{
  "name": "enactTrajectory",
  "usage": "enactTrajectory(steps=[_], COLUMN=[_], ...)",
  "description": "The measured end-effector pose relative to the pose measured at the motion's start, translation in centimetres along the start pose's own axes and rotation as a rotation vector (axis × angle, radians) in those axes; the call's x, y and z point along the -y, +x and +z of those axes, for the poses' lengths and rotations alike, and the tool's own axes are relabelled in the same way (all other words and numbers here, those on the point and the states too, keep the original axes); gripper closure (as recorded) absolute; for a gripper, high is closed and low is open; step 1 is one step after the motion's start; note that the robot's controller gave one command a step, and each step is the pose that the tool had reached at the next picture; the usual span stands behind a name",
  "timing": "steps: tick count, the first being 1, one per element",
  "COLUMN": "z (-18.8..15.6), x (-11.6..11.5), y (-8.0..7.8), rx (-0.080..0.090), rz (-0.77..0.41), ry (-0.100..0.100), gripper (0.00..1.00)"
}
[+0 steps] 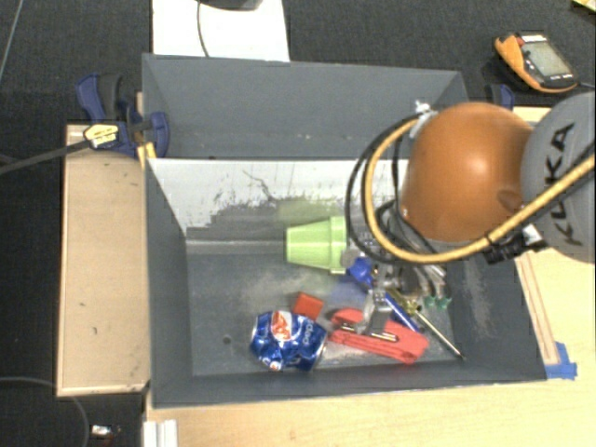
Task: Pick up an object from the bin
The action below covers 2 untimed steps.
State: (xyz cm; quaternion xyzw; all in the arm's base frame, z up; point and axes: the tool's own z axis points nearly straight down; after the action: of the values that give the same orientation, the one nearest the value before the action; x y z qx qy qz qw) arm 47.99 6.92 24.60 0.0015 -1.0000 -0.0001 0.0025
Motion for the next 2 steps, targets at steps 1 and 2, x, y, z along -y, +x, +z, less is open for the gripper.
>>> enactTrajectory(steps=[1, 2], z=[-0.3, 4.9], x=[0.1, -6.1], y=[-0.1, 0.0], rx=[0.007, 0.007], rz=[0.004, -0.137], ry=[-0.001, 0.0], gripper=[0.0, 0.0])
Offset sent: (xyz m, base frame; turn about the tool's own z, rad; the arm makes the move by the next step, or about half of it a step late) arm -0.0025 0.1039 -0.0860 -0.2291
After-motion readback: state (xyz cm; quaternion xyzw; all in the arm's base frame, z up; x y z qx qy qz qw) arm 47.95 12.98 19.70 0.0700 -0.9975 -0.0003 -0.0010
